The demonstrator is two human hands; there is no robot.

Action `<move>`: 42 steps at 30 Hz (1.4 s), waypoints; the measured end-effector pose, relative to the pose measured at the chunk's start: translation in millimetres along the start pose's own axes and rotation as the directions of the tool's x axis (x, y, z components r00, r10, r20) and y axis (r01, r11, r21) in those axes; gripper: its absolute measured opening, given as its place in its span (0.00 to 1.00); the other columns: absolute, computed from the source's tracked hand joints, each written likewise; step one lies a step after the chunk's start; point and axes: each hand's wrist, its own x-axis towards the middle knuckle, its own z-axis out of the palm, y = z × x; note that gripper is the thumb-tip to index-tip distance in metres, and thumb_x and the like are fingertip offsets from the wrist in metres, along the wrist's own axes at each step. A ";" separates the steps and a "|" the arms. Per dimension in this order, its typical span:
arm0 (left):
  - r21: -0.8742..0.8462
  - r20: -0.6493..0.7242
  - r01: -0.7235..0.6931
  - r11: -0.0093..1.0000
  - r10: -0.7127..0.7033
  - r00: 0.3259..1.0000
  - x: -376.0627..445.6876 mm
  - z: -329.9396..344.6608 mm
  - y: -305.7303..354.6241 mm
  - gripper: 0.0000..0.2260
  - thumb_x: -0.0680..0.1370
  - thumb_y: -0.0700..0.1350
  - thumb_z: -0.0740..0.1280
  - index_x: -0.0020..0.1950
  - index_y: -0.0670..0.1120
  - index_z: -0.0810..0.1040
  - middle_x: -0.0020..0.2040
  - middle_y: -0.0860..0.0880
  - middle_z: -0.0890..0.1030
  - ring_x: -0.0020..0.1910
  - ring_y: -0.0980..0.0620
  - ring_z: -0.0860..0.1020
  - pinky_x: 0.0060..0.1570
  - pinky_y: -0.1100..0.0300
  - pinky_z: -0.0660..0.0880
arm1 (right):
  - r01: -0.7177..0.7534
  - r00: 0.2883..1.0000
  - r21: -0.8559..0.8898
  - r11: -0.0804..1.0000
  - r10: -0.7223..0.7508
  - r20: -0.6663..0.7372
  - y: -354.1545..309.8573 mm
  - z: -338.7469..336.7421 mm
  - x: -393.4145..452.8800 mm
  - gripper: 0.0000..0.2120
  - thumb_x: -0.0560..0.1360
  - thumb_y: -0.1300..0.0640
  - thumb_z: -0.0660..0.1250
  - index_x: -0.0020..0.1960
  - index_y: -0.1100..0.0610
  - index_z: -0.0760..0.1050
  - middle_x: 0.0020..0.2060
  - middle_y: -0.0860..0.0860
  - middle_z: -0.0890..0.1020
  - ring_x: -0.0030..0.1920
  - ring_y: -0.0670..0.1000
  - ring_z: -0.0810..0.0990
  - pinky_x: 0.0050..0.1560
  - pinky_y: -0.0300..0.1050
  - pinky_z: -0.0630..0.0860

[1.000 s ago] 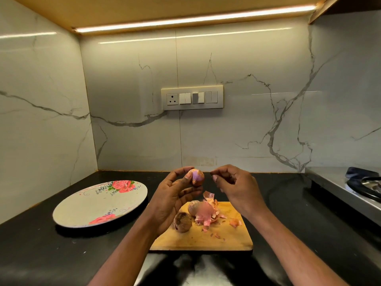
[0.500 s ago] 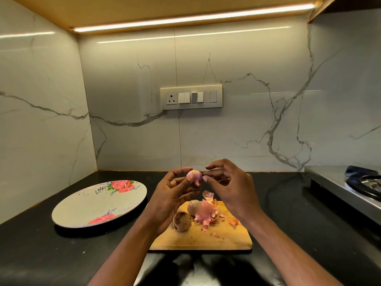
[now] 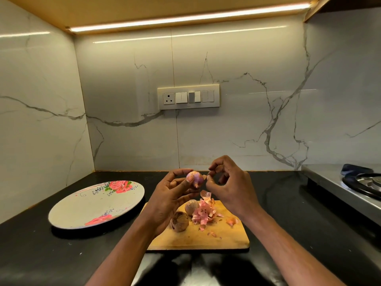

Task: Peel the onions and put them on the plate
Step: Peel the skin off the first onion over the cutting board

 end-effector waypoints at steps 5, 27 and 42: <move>-0.031 0.017 0.014 0.999 -0.014 1.000 0.0 -0.2 0.0 0.16 0.76 0.43 0.68 0.64 0.45 0.77 0.56 0.41 0.84 0.54 0.42 0.84 0.51 0.55 0.82 | -0.049 0.999 -0.001 0.999 0.049 -0.018 3.7 -0.4 0.3 0.10 0.73 0.57 0.74 0.49 0.49 0.75 0.39 0.41 0.80 0.40 0.38 0.79 0.35 0.30 0.74; 0.070 -0.030 -0.023 0.997 0.025 0.999 1.7 -3.9 -3.2 0.17 0.74 0.45 0.70 0.63 0.46 0.79 0.55 0.43 0.85 0.54 0.46 0.84 0.49 0.57 0.81 | 0.055 0.997 0.024 0.998 -0.057 0.059 -2.3 3.2 -2.5 0.11 0.75 0.49 0.73 0.54 0.51 0.85 0.44 0.42 0.86 0.46 0.37 0.83 0.44 0.29 0.78; 0.056 -0.020 -0.003 0.998 0.004 1.000 3.2 -4.9 -3.3 0.17 0.75 0.46 0.69 0.64 0.47 0.79 0.54 0.45 0.85 0.53 0.46 0.84 0.52 0.54 0.81 | 0.019 0.999 0.062 0.998 -0.021 0.034 -0.5 4.1 -2.3 0.08 0.77 0.50 0.72 0.53 0.51 0.84 0.43 0.42 0.85 0.47 0.38 0.82 0.44 0.30 0.79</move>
